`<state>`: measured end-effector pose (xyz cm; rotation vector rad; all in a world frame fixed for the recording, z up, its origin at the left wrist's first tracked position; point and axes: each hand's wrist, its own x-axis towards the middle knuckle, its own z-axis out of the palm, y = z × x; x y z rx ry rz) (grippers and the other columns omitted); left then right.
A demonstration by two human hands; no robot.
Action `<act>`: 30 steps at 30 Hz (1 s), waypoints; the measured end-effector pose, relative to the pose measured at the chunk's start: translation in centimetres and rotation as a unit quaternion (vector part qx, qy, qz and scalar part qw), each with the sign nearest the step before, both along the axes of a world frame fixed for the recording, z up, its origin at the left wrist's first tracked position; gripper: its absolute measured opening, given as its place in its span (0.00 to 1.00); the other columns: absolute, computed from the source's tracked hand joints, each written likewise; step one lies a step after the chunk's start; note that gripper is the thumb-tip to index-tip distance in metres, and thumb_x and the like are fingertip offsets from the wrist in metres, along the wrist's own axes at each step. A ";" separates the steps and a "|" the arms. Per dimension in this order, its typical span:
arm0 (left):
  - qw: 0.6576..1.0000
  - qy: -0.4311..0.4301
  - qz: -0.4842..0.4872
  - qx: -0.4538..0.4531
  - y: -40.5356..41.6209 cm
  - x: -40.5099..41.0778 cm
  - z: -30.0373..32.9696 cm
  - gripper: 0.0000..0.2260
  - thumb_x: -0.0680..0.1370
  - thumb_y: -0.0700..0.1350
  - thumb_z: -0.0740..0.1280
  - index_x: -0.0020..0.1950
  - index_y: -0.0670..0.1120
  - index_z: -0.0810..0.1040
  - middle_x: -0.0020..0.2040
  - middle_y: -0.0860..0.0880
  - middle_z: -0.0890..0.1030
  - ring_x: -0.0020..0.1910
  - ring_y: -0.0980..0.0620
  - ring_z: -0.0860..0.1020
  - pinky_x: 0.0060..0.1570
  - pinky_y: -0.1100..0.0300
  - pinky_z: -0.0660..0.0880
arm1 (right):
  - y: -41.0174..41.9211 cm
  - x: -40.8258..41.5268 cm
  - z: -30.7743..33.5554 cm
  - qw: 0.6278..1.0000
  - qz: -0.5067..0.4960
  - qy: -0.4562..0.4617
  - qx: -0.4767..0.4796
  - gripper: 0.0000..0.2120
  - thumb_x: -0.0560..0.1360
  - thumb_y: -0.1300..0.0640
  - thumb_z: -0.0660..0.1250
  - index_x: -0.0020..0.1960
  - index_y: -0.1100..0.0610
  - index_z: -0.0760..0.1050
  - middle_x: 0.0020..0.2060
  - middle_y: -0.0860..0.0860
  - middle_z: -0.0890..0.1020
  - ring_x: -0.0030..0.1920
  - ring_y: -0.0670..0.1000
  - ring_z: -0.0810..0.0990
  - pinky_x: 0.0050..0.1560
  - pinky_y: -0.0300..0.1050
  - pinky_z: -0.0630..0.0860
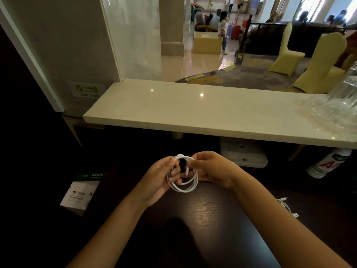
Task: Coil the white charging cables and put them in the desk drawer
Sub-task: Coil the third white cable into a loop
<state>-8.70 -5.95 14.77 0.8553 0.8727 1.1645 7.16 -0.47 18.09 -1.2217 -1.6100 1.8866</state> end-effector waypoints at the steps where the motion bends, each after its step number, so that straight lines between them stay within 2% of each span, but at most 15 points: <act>1: 1.000 0.004 0.002 0.004 0.0 0.0 -0.1 0.10 0.80 0.42 0.53 0.41 0.43 0.69 0.28 0.52 0.69 0.25 0.58 0.66 0.32 0.64 0.73 | 0.1 0.0 -0.2 1.000 0.001 -0.009 0.012 0.07 0.76 0.62 0.63 0.40 0.58 0.75 0.36 0.54 0.80 0.38 0.49 0.80 0.50 0.46 0.78; 4: 1.000 0.020 0.003 0.010 0.0 0.0 0.0 0.10 0.80 0.43 0.53 0.42 0.43 0.70 0.28 0.52 0.70 0.26 0.58 0.68 0.32 0.64 0.73 | 0.8 0.5 -0.5 0.998 0.013 -0.033 0.050 0.08 0.75 0.59 0.65 0.37 0.56 0.77 0.36 0.52 0.81 0.42 0.51 0.78 0.57 0.53 0.73; 8: 1.000 0.021 -0.012 0.014 -0.2 -0.1 0.8 0.11 0.80 0.43 0.53 0.40 0.43 0.70 0.27 0.52 0.68 0.25 0.58 0.65 0.31 0.64 0.72 | 1.1 1.1 -0.9 0.993 0.073 0.074 -0.055 0.07 0.71 0.56 0.66 0.41 0.58 0.79 0.36 0.53 0.81 0.40 0.50 0.79 0.51 0.45 0.74; 11: 1.000 0.021 -0.007 0.006 -0.1 0.3 0.9 0.12 0.80 0.42 0.53 0.38 0.43 0.70 0.27 0.51 0.67 0.25 0.57 0.64 0.31 0.64 0.70 | 1.0 0.8 -1.2 0.989 0.056 0.102 -0.087 0.08 0.70 0.57 0.63 0.45 0.61 0.77 0.38 0.55 0.80 0.40 0.52 0.79 0.49 0.46 0.74; 12: 1.000 0.022 0.000 -0.003 -0.1 0.5 0.8 0.12 0.80 0.42 0.53 0.38 0.43 0.69 0.27 0.51 0.67 0.25 0.57 0.64 0.31 0.63 0.70 | 0.7 0.6 -1.0 0.995 0.053 0.066 -0.047 0.07 0.70 0.57 0.64 0.43 0.60 0.77 0.37 0.54 0.79 0.40 0.51 0.78 0.48 0.46 0.73; 14: 0.999 0.024 0.015 -0.019 0.0 0.8 0.5 0.12 0.80 0.42 0.53 0.38 0.43 0.69 0.27 0.51 0.67 0.25 0.57 0.66 0.32 0.62 0.71 | 0.3 0.3 -0.3 0.984 0.070 -0.095 0.130 0.06 0.70 0.54 0.68 0.41 0.57 0.76 0.36 0.52 0.79 0.38 0.50 0.77 0.44 0.45 0.73; 16: 0.999 0.012 0.019 -0.029 0.0 0.9 0.3 0.12 0.80 0.42 0.53 0.38 0.43 0.69 0.27 0.50 0.68 0.25 0.57 0.67 0.33 0.61 0.72 | -0.1 -0.1 -0.1 0.910 0.070 -0.260 0.316 0.08 0.69 0.52 0.70 0.43 0.56 0.75 0.39 0.52 0.78 0.40 0.50 0.78 0.44 0.47 0.76; 17: 0.999 -0.002 0.019 -0.032 0.1 1.0 0.3 0.12 0.79 0.42 0.53 0.38 0.43 0.69 0.27 0.50 0.69 0.25 0.56 0.67 0.33 0.61 0.72 | -0.4 -0.3 0.1 0.873 0.050 -0.303 0.380 0.08 0.69 0.53 0.69 0.45 0.56 0.74 0.41 0.52 0.78 0.42 0.52 0.78 0.45 0.49 0.77; 19: 0.998 -0.043 0.022 -0.041 0.3 1.1 0.3 0.12 0.79 0.42 0.54 0.37 0.44 0.69 0.27 0.50 0.68 0.25 0.56 0.67 0.34 0.60 0.72 | -0.8 -0.4 0.2 0.843 0.016 -0.313 0.437 0.10 0.71 0.54 0.65 0.50 0.56 0.72 0.43 0.53 0.79 0.42 0.53 0.78 0.45 0.53 0.78; 21: 0.996 -0.075 0.026 -0.044 0.5 1.0 0.3 0.13 0.79 0.44 0.54 0.37 0.44 0.70 0.27 0.50 0.68 0.25 0.56 0.67 0.34 0.60 0.73 | -0.8 -0.3 -0.1 0.827 -0.007 -0.302 0.475 0.13 0.73 0.54 0.62 0.56 0.54 0.69 0.44 0.51 0.79 0.40 0.53 0.78 0.41 0.53 0.78; 23: 0.994 -0.094 0.028 -0.043 0.6 0.8 0.3 0.12 0.79 0.45 0.55 0.37 0.44 0.71 0.27 0.50 0.69 0.26 0.56 0.67 0.35 0.60 0.73 | -0.9 -0.1 -0.6 0.790 -0.034 -0.292 0.538 0.15 0.74 0.53 0.62 0.59 0.54 0.68 0.45 0.51 0.79 0.38 0.53 0.78 0.36 0.52 0.77; 26: 0.991 -0.125 0.027 -0.035 0.7 0.7 0.7 0.09 0.77 0.44 0.56 0.39 0.44 0.71 0.28 0.50 0.69 0.25 0.57 0.68 0.34 0.62 0.74 | -1.0 0.1 -1.3 0.731 -0.048 -0.300 0.611 0.15 0.76 0.49 0.54 0.54 0.55 0.74 0.39 0.52 0.80 0.35 0.53 0.78 0.31 0.51 0.77; 27: 0.990 -0.132 0.026 -0.032 0.7 0.6 0.8 0.09 0.77 0.43 0.56 0.40 0.43 0.70 0.28 0.51 0.69 0.25 0.57 0.68 0.33 0.62 0.74 | -0.8 0.3 -1.3 0.733 -0.032 -0.298 0.611 0.17 0.76 0.48 0.52 0.53 0.56 0.75 0.38 0.52 0.80 0.35 0.53 0.79 0.32 0.52 0.77; 28: 0.990 -0.137 0.025 -0.027 0.7 0.6 0.8 0.08 0.78 0.43 0.56 0.41 0.43 0.70 0.29 0.51 0.70 0.26 0.58 0.69 0.33 0.63 0.75 | -0.6 0.5 -1.2 0.754 -0.009 -0.281 0.594 0.17 0.78 0.48 0.51 0.53 0.56 0.75 0.38 0.52 0.81 0.36 0.53 0.80 0.35 0.52 0.77; 30: 0.989 -0.146 0.021 -0.018 0.6 0.5 0.9 0.07 0.77 0.42 0.56 0.42 0.42 0.71 0.29 0.52 0.72 0.26 0.58 0.70 0.34 0.63 0.76 | -0.3 0.9 -0.7 0.829 0.033 -0.211 0.518 0.13 0.79 0.53 0.56 0.55 0.56 0.76 0.40 0.49 0.82 0.39 0.50 0.81 0.41 0.48 0.78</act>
